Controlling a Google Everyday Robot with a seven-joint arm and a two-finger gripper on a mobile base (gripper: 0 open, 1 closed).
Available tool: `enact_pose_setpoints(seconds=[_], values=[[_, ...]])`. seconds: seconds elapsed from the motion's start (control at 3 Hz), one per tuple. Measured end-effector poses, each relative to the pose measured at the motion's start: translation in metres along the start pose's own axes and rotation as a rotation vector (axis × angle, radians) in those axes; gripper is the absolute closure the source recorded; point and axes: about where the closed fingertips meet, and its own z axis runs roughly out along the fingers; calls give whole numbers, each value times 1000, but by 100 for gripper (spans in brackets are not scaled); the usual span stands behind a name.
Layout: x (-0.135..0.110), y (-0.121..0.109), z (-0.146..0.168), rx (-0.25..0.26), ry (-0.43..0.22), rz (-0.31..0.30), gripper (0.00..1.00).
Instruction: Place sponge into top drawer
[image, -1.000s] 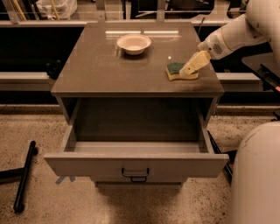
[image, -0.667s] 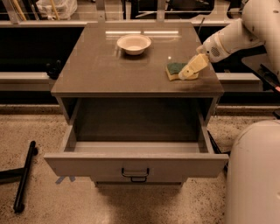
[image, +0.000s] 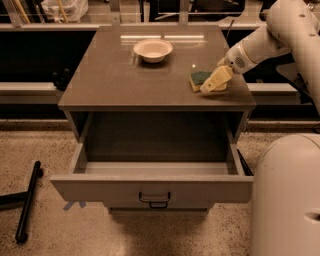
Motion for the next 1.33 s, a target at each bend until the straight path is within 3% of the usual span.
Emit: enact_pose_setpoints(seconds=[0.67,1.0,1.33], values=[[4,7,1,-2,-16,-2,64],[-10,25,-38,58,-67,-96,89],[-30,74,-75,67,-84,-200,100]])
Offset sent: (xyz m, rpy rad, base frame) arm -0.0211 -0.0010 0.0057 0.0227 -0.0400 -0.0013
